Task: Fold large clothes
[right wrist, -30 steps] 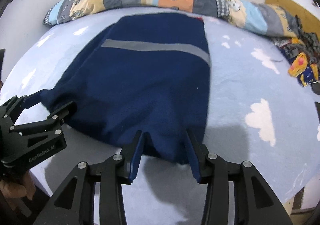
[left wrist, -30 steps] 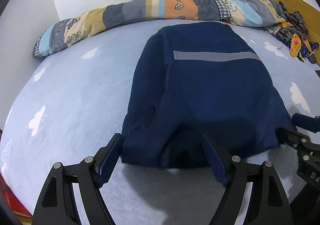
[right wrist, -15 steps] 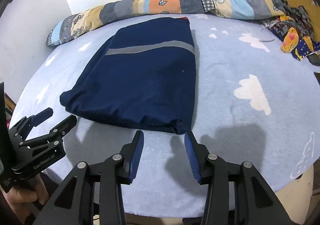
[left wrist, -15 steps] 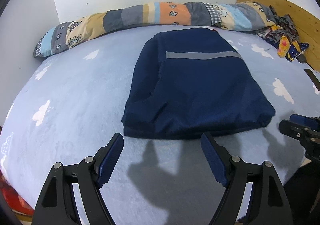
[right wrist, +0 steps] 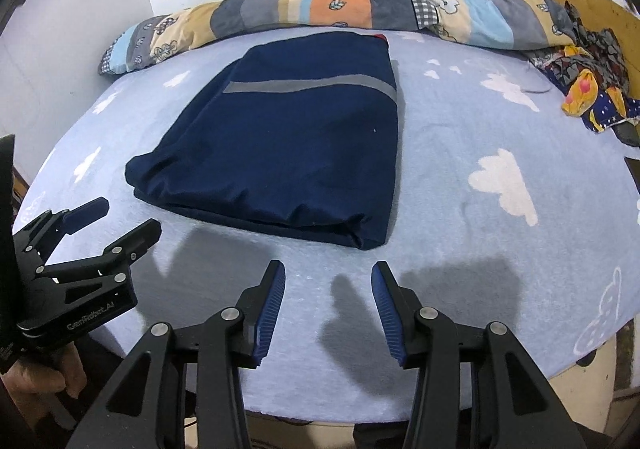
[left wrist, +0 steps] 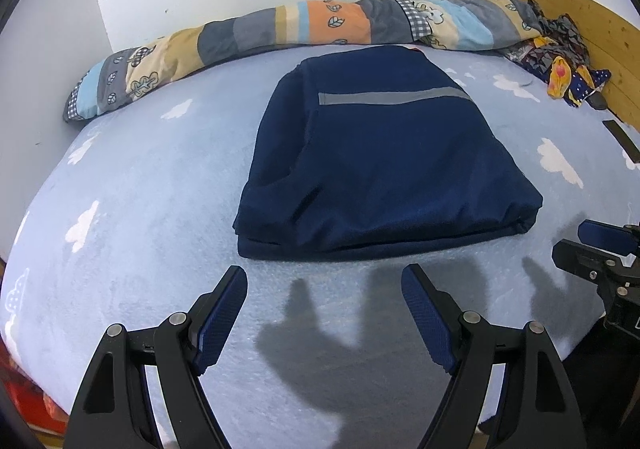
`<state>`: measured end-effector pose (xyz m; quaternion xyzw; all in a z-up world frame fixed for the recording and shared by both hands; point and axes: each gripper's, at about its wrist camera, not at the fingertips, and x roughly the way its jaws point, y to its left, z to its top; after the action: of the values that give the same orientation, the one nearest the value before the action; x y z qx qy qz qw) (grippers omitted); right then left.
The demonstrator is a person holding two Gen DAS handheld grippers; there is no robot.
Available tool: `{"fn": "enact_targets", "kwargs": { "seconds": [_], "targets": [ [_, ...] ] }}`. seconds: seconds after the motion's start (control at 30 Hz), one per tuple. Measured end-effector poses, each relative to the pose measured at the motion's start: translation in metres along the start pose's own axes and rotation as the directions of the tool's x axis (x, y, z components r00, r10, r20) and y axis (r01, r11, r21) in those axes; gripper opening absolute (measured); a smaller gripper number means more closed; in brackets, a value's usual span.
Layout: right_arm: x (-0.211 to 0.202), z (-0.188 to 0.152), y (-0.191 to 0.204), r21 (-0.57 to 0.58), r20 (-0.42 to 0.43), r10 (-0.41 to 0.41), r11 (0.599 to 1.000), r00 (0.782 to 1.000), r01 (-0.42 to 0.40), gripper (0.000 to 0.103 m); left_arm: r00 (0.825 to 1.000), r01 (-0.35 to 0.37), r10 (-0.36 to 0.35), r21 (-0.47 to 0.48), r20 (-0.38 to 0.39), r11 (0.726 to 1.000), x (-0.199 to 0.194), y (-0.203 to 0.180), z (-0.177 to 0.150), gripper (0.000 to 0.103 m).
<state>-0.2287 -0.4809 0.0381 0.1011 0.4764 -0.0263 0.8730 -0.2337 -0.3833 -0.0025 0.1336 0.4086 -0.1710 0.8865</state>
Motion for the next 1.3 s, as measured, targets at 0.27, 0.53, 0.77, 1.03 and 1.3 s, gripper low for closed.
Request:
{"fn": "enact_targets", "kwargs": {
  "seconds": [0.27, 0.53, 0.77, 1.03, 1.3],
  "targets": [
    [0.005, -0.001, -0.001, 0.011, -0.019, -0.001, 1.0, 1.0, 0.002, 0.051, 0.999, 0.011, -0.012, -0.026, -0.035, 1.0, 0.009, 0.0, 0.003, 0.08],
    [0.0, 0.0, 0.005, -0.03, 0.021, -0.037, 0.999, 0.999, 0.038, 0.057, 1.0, 0.019, -0.019, -0.044, 0.015, 0.999, 0.001, -0.001, 0.006, 0.081],
    [0.0, 0.0, 0.008, -0.053, 0.033, -0.064, 0.996, 0.997, 0.065, 0.058, 0.999, 0.025, -0.023, -0.063, 0.033, 0.998, -0.003, 0.0, 0.006, 0.081],
    [-0.009, 0.001, 0.015, -0.089, 0.09, -0.113, 0.989, 0.99, 0.121, 0.072, 0.993, 0.026, -0.017, -0.074, 0.116, 0.997, -0.02, -0.002, 0.003, 0.082],
    [-0.038, 0.005, 0.021, -0.084, 0.233, -0.167, 0.978, 0.958, 0.191, 0.086, 0.974, 0.014, 0.015, -0.126, 0.227, 0.992, -0.053, 0.001, -0.006, 0.1]
  ]
}}
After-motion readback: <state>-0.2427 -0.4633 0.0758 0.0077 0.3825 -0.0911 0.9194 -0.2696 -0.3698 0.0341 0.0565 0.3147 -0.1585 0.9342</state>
